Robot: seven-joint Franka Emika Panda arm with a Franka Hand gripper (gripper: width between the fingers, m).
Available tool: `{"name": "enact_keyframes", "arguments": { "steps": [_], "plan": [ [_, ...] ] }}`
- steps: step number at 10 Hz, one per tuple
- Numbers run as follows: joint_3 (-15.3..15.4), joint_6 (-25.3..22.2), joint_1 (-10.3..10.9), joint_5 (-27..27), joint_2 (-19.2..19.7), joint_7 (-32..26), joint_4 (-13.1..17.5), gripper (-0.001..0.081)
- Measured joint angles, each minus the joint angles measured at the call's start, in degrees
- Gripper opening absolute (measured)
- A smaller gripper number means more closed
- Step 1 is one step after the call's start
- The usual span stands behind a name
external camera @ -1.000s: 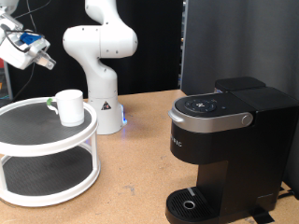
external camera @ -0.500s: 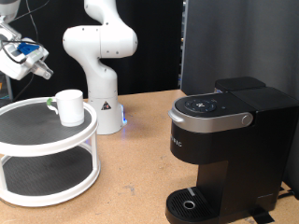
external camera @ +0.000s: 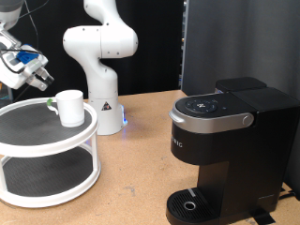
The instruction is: Make a cup of coffee with the keurig machine
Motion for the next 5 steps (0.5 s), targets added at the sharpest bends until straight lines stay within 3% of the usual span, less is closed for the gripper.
{"name": "enact_keyframes", "arguments": {
  "steps": [1, 3, 4, 5],
  "plan": [
    [0.0, 1.3, 0.0, 0.0, 0.3, -0.1, -0.4, 0.0481],
    [-0.2, 5.3, 0.0, 2.3, 0.7, -0.1, -2.0, 0.0481],
    [-0.4, 7.0, 0.1, 3.4, 1.0, -0.3, -3.0, 0.0695],
    [-0.8, 8.1, 0.3, 4.4, 1.4, -1.1, -3.9, 0.0773]
  ]
}}
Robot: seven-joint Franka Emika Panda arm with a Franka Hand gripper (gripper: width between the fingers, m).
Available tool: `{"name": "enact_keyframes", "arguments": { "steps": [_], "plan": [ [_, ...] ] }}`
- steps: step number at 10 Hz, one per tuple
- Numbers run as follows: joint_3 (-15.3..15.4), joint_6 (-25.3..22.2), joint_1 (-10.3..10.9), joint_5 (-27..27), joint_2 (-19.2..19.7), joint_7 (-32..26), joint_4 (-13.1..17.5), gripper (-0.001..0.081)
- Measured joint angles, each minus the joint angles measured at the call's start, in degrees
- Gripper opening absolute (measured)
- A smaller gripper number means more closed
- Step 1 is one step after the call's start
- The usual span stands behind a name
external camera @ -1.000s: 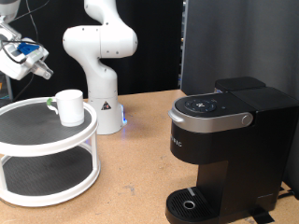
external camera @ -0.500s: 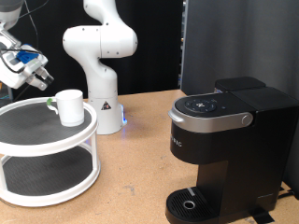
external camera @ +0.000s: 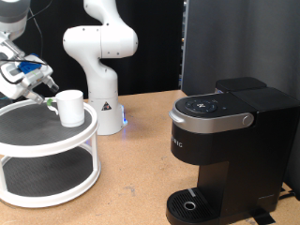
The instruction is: Make a cup of coffee with the keurig machine
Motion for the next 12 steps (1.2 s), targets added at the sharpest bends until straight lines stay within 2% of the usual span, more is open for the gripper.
{"name": "enact_keyframes", "arguments": {
  "steps": [1, 7, 12],
  "plan": [
    [-0.5, 0.7, 0.3, 1.0, 0.3, -1.0, -0.8, 0.0797],
    [-2.6, 3.0, 0.7, 1.8, 1.3, -6.5, -4.5, 0.0805],
    [-4.4, 3.0, 0.7, 1.7, 1.7, -9.0, -4.8, 0.0778]
  ]
}}
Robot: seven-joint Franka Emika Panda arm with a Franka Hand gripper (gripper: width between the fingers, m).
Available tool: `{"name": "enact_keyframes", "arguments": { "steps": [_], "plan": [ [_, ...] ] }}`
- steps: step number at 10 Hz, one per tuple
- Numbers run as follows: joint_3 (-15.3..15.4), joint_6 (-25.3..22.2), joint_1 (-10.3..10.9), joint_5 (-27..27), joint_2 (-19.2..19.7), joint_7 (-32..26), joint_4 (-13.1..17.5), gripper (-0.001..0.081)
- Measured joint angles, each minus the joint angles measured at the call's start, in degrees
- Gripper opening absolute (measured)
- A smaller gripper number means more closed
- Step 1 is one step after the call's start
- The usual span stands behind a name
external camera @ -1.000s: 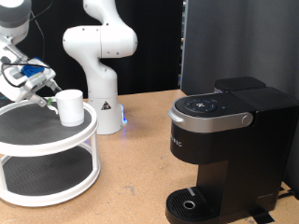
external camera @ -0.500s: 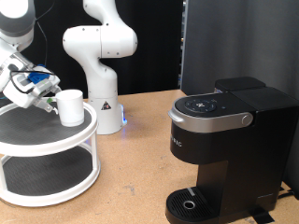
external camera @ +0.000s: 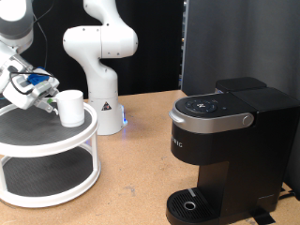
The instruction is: Make a cup of coffee with the keurig machine
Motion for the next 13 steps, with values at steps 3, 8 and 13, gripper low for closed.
{"name": "enact_keyframes", "arguments": {
  "steps": [3, 8, 13],
  "plan": [
    [-0.8, -0.2, 0.0, -0.1, 0.0, -0.7, 0.0, 0.0405],
    [-1.0, -0.3, 0.0, -0.2, 0.0, -0.9, 0.0, 0.0066],
    [2.0, -5.6, -1.8, -0.3, -3.4, 5.2, 1.2, 0.0066]
  ]
}}
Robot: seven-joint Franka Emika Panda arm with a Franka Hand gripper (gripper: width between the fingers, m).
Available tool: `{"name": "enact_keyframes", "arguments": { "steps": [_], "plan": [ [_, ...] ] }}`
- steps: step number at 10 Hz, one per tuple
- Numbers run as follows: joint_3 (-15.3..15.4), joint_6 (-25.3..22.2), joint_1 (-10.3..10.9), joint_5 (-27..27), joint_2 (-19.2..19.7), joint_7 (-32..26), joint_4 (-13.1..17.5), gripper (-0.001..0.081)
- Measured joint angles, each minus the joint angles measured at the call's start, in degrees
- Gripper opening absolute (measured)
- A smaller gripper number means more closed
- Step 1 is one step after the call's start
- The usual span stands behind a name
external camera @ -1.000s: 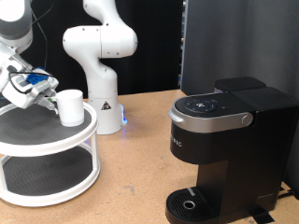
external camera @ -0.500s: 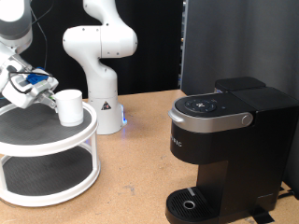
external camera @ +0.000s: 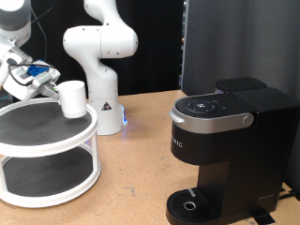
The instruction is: Make a cup of coffee with the keurig machine
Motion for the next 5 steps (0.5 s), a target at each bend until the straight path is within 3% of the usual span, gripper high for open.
{"name": "enact_keyframes", "arguments": {
  "steps": [3, 5],
  "plan": [
    [2.6, -4.1, -1.9, -2.0, -3.5, 4.0, 1.3, 0.0065],
    [2.5, -3.3, -1.8, -0.4, -3.4, 4.3, 0.6, 0.0065]
  ]
}}
